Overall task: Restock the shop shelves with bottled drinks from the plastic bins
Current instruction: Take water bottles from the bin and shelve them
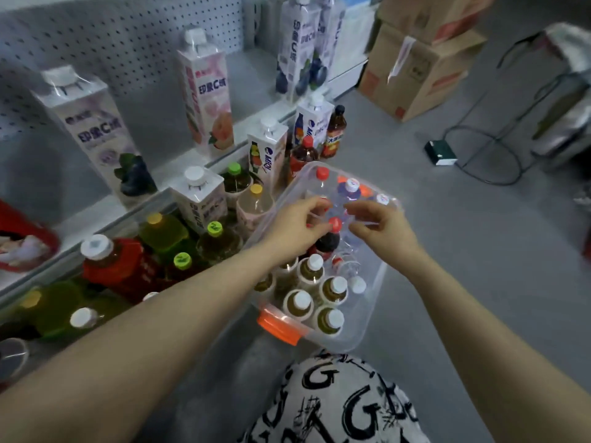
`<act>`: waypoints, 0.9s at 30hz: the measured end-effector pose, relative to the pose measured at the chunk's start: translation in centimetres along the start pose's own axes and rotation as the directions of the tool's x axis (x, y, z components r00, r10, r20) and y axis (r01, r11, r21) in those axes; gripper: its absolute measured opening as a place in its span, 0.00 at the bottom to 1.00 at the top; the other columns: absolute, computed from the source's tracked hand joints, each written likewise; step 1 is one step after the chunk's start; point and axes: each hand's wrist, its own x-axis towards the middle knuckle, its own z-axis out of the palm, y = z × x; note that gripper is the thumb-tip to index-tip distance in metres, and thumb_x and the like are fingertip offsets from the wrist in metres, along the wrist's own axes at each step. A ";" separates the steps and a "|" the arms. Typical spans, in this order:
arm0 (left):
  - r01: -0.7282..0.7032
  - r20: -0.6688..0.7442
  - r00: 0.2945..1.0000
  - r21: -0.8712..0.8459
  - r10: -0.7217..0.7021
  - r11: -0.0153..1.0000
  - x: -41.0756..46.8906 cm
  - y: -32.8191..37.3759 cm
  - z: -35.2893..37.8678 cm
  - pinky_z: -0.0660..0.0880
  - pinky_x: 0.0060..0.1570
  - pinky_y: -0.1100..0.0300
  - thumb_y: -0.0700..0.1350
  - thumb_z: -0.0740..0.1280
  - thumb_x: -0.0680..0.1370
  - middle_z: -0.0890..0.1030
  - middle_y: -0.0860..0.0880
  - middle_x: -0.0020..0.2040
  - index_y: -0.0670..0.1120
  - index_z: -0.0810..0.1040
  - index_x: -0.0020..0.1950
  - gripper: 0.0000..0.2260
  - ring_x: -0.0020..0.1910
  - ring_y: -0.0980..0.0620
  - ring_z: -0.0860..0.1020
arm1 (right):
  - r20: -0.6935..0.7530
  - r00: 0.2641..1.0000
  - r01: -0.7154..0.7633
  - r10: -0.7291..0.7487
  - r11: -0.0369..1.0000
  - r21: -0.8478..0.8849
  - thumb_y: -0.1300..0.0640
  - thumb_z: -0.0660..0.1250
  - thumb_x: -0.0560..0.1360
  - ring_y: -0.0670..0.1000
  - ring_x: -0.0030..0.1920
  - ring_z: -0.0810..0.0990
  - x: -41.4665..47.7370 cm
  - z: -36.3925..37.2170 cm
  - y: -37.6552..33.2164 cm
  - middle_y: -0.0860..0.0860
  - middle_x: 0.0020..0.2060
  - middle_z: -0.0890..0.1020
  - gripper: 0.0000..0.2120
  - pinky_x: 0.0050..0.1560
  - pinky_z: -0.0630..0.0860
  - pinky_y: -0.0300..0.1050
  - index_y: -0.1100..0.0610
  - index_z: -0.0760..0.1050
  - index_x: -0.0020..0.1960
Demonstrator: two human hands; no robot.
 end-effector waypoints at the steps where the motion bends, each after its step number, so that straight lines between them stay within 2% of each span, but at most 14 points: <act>1: 0.014 0.023 1.000 0.014 -0.014 1.000 0.2 -0.2 0.8 0.75 0.56 0.62 0.45 0.71 0.77 0.81 0.52 0.59 0.47 0.77 0.65 0.17 0.55 0.55 0.79 | 0.034 0.999 -0.029 0.031 0.999 -0.046 0.65 0.71 0.75 0.49 0.60 0.80 -0.2 0.0 1.1 0.49 0.58 0.83 0.19 0.66 0.75 0.49 0.54 0.79 0.65; 5: 0.052 0.106 0.993 0.090 -0.061 0.995 1.0 -1.4 3.5 0.76 0.61 0.51 0.41 0.70 0.76 0.82 0.49 0.58 0.47 0.78 0.65 0.17 0.55 0.52 0.81 | 0.194 0.971 -0.083 0.142 0.955 -0.284 0.61 0.75 0.72 0.52 0.64 0.79 -0.9 0.2 4.5 0.50 0.62 0.82 0.24 0.66 0.73 0.50 0.52 0.77 0.67; 8: 0.074 0.151 0.984 0.127 -0.093 0.989 1.1 -2.1 4.7 0.75 0.63 0.51 0.42 0.70 0.77 0.82 0.48 0.58 0.46 0.78 0.66 0.17 0.56 0.51 0.80 | 0.277 0.937 -0.063 0.214 0.882 -0.468 0.55 0.77 0.70 0.55 0.64 0.77 -1.6 0.8 6.0 0.51 0.64 0.80 0.29 0.63 0.72 0.48 0.52 0.74 0.69; 10: 0.096 0.178 0.977 0.140 -0.121 0.985 1.1 -2.5 5.3 0.74 0.64 0.52 0.42 0.69 0.78 0.82 0.48 0.60 0.47 0.77 0.67 0.17 0.58 0.52 0.80 | 0.296 0.930 0.007 0.216 0.798 -0.603 0.49 0.78 0.69 0.56 0.65 0.75 -2.0 1.4 6.7 0.50 0.65 0.79 0.31 0.64 0.71 0.48 0.48 0.72 0.70; 13: 0.117 0.206 0.967 0.163 -0.150 0.980 1.3 -3.2 5.9 0.73 0.66 0.53 0.43 0.68 0.79 0.81 0.49 0.62 0.48 0.76 0.69 0.17 0.60 0.52 0.79 | 0.296 0.929 0.079 0.221 0.664 -0.744 0.42 0.76 0.69 0.57 0.72 0.68 -2.0 2.0 7.3 0.50 0.67 0.77 0.34 0.69 0.62 0.50 0.46 0.69 0.71; 16: 0.132 0.212 0.963 0.169 -0.167 0.977 1.5 -3.3 6.2 0.73 0.66 0.52 0.43 0.67 0.80 0.80 0.48 0.63 0.48 0.75 0.70 0.18 0.61 0.51 0.78 | 0.285 0.935 0.114 0.211 0.581 -0.806 0.42 0.74 0.70 0.57 0.74 0.64 -1.5 2.6 7.6 0.51 0.68 0.77 0.33 0.72 0.57 0.52 0.46 0.68 0.71; 19: 0.159 0.211 0.959 0.157 -0.190 0.975 1.8 -3.4 6.5 0.73 0.67 0.51 0.43 0.67 0.80 0.80 0.49 0.64 0.49 0.75 0.70 0.18 0.62 0.52 0.78 | 0.287 0.937 0.134 0.199 0.554 -0.822 0.45 0.74 0.71 0.57 0.74 0.66 -0.6 2.8 7.9 0.52 0.66 0.78 0.31 0.73 0.55 0.54 0.46 0.68 0.71; 23: 0.179 0.225 0.952 0.154 -0.210 0.972 1.9 -3.5 6.6 0.72 0.67 0.52 0.44 0.66 0.80 0.79 0.50 0.65 0.49 0.74 0.70 0.18 0.63 0.52 0.77 | 0.359 0.912 0.196 0.197 0.559 -0.806 0.42 0.73 0.72 0.57 0.75 0.64 0.4 2.2 8.2 0.53 0.70 0.75 0.33 0.76 0.53 0.56 0.43 0.66 0.74; 25: 0.184 0.223 0.951 0.153 -0.215 0.971 1.9 -3.5 6.6 0.72 0.66 0.53 0.44 0.66 0.80 0.79 0.49 0.65 0.49 0.74 0.70 0.18 0.62 0.52 0.77 | 0.380 0.907 0.203 0.184 0.600 -0.774 0.43 0.71 0.75 0.57 0.76 0.63 0.7 1.7 8.2 0.52 0.71 0.74 0.30 0.76 0.54 0.54 0.41 0.66 0.74; 27: 0.192 0.220 0.950 0.144 -0.220 0.971 1.9 -3.6 6.7 0.72 0.66 0.53 0.44 0.66 0.80 0.79 0.49 0.64 0.49 0.74 0.70 0.18 0.61 0.52 0.78 | 0.380 0.911 0.193 0.158 0.651 -0.734 0.45 0.69 0.77 0.57 0.74 0.66 1.3 1.0 8.1 0.51 0.70 0.76 0.25 0.74 0.59 0.53 0.39 0.69 0.73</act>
